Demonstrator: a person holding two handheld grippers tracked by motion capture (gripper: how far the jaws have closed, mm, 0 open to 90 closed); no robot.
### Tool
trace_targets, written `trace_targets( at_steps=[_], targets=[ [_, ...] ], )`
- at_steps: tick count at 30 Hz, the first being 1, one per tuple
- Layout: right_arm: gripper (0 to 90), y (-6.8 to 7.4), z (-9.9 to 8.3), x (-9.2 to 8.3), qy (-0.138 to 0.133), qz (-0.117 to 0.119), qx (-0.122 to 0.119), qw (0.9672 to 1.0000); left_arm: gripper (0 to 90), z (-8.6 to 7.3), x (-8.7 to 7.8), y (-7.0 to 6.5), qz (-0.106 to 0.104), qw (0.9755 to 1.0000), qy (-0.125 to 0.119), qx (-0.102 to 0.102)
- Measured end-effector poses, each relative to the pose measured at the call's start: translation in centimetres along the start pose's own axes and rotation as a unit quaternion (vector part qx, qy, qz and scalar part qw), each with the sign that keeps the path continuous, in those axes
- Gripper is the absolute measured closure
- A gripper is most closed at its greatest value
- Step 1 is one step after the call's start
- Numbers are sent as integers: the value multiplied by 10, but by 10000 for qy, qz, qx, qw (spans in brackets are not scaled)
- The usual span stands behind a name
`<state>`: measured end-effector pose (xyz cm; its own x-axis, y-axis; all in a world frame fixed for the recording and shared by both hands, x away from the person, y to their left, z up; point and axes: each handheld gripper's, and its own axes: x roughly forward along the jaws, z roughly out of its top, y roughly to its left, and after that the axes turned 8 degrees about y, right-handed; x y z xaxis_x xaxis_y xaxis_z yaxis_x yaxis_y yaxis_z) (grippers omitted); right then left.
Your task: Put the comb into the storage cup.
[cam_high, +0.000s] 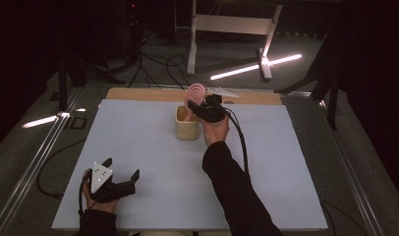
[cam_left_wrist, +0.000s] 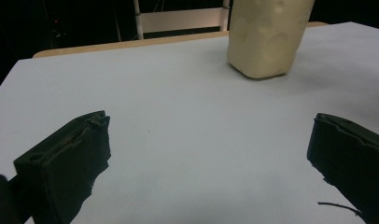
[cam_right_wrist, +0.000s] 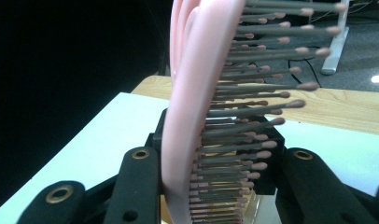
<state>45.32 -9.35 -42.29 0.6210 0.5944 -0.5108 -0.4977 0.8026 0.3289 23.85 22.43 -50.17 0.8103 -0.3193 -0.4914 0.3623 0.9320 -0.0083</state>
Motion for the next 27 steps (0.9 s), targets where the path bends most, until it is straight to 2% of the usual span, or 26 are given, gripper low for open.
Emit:
trace_targets(
  at_steps=[13,20,27],
  targets=[
    [617,3,-3,6,19,62,-29,10000,0,0,0,0,-7,10000,3,0],
    [617,-1,-2,7,27,132,55,9999,0,0,1,0,-3,10000,19,16],
    [616,-5,-2,7,57,92,89,9999,0,0,1,-1,-8,10000,21,17]
  ],
)
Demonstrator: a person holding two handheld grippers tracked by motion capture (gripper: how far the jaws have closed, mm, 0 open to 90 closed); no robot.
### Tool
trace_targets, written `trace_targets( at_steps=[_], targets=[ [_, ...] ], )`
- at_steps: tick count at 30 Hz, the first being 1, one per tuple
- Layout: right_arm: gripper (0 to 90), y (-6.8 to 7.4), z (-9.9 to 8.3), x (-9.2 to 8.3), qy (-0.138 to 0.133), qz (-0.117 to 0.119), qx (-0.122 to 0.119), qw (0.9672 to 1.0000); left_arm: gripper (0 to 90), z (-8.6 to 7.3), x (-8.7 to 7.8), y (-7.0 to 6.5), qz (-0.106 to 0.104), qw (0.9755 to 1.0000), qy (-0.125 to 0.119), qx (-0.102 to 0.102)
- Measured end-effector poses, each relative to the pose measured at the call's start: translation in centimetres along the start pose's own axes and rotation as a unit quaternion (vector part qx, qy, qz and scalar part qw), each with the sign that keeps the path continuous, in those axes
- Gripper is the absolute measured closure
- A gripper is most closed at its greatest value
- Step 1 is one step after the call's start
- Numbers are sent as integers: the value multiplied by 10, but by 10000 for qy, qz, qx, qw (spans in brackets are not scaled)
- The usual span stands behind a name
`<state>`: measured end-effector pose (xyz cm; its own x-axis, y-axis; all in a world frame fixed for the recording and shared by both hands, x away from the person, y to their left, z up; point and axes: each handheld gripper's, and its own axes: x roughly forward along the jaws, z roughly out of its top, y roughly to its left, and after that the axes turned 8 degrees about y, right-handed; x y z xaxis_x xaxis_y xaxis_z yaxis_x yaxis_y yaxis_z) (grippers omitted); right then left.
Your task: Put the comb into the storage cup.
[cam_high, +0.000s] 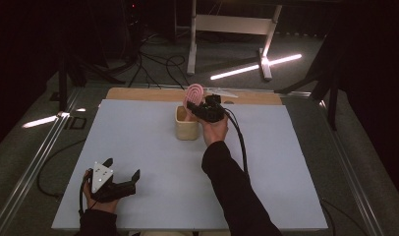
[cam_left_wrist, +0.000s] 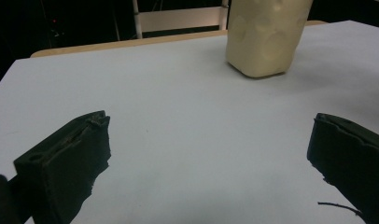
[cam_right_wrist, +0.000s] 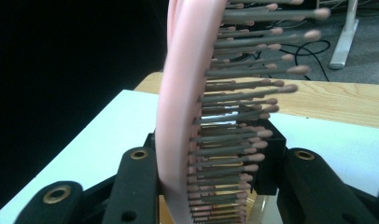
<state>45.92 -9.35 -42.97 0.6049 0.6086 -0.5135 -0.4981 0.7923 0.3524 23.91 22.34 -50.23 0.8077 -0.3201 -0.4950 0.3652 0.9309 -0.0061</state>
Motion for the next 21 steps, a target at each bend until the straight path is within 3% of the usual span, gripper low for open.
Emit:
trace_targets(
  at_steps=[11,21],
  targets=[
    [602,-4,1,-1,-23,-121,32,9999,0,0,0,0,0,10000,-2,-3],
    [507,-7,2,-5,-19,-194,-11,9998,0,0,0,0,-5,10000,0,6]
  ],
)
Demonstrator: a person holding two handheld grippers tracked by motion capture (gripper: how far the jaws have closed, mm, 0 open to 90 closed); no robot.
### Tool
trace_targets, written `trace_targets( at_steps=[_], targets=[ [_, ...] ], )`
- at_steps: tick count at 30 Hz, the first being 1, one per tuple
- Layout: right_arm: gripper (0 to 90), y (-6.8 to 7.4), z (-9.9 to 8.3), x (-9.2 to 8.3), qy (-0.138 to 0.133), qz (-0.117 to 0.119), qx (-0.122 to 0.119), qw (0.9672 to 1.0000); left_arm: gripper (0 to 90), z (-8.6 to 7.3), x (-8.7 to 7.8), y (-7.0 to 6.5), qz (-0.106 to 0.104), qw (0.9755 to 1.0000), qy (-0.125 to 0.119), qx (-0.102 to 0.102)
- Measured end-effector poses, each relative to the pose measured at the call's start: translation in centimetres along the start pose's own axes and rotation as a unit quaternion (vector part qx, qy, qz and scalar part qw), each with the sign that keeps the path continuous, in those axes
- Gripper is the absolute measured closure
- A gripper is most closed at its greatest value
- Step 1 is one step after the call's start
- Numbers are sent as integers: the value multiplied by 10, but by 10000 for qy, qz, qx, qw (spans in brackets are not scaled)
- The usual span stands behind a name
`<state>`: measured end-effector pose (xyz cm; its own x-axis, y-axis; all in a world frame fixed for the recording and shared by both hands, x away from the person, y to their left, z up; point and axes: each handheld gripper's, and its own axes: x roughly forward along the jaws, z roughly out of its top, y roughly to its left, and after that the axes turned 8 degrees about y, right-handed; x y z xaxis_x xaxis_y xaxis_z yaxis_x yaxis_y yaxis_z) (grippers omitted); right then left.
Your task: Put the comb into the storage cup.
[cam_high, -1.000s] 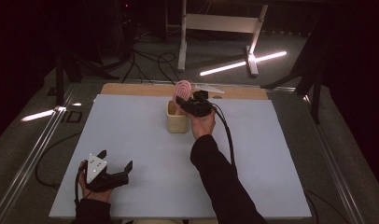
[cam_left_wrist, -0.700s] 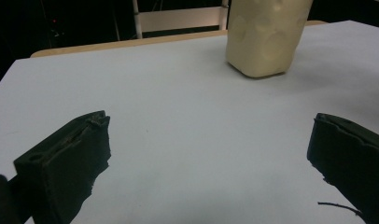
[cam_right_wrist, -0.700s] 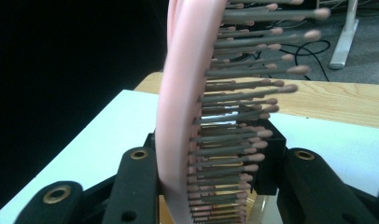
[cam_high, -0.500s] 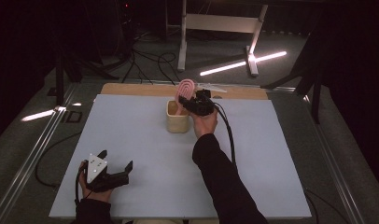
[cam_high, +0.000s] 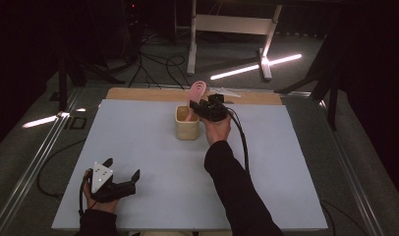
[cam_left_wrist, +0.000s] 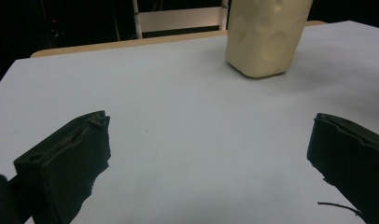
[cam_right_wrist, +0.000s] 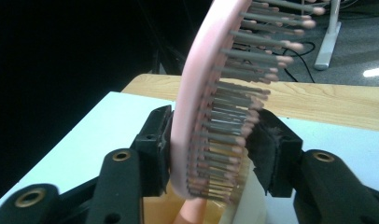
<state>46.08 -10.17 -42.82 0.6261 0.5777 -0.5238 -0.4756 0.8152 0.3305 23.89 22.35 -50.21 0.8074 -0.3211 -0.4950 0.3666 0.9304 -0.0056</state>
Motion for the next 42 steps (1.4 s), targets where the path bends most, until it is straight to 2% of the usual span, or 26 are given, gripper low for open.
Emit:
trace_targets(
  at_steps=[2,7,12,20,21,25,34,42],
  targets=[
    [507,0,0,0,-10,21,-1,10000,0,0,0,0,0,10000,0,0],
    [441,1,1,-3,11,-49,-136,9999,0,0,0,0,0,10000,5,2],
    [339,0,2,-5,36,-152,-150,9998,0,0,0,0,3,10000,6,0],
    [270,-1,3,-10,110,-224,-253,9994,0,0,0,0,-2,10000,5,12],
    [221,-2,3,-11,132,-262,-289,9992,0,0,1,0,0,10000,6,15],
    [139,-3,4,-14,169,-177,-322,9992,0,0,1,-1,10,10000,13,27],
    [91,0,5,-21,224,-79,-444,9987,0,0,1,-1,11,10000,17,29],
    [87,1,3,-29,269,-100,-618,9977,0,0,1,-1,18,10000,13,23]
  ],
)
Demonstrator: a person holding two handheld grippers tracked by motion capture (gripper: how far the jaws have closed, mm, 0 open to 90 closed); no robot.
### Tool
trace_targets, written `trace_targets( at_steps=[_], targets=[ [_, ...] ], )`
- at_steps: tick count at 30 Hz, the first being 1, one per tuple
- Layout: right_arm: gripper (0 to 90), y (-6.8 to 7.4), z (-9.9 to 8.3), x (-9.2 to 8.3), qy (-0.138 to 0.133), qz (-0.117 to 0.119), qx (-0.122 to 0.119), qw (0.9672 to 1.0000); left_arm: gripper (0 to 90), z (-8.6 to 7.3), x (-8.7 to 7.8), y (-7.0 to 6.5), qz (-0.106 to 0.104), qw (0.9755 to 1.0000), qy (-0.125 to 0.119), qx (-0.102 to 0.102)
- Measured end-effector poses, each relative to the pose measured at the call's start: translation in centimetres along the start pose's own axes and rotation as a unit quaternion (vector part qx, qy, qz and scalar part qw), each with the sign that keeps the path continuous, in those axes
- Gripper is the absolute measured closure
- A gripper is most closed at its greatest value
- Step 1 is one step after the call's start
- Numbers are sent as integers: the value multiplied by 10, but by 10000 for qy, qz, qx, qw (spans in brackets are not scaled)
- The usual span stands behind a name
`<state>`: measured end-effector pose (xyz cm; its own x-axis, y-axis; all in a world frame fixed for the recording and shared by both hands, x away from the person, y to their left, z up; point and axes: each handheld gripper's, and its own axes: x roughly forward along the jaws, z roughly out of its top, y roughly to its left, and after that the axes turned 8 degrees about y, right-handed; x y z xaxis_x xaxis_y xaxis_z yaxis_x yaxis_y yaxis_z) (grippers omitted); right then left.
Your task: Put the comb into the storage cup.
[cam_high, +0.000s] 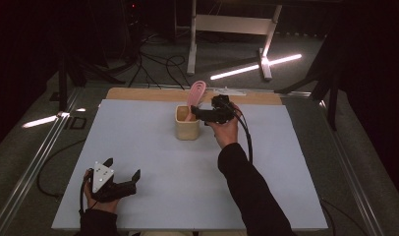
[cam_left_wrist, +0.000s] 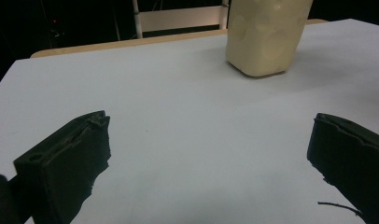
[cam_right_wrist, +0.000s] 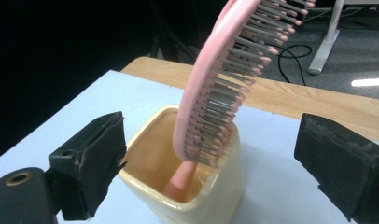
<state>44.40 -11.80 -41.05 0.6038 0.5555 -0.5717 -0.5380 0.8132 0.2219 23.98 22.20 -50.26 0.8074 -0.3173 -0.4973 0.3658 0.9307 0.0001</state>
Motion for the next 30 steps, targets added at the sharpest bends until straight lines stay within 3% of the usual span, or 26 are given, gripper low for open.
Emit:
trace_targets(
  at_steps=[11,21,30],
  targets=[
    [87,-10,-11,-10,99,-73,-50,9999,0,0,1,0,-2,10000,24,25],
    [87,-22,-23,-23,143,-86,51,9998,0,0,1,-1,8,10000,38,29],
    [87,-26,-38,-36,229,-105,-113,9996,0,0,2,-1,7,10000,54,36]
  ],
)
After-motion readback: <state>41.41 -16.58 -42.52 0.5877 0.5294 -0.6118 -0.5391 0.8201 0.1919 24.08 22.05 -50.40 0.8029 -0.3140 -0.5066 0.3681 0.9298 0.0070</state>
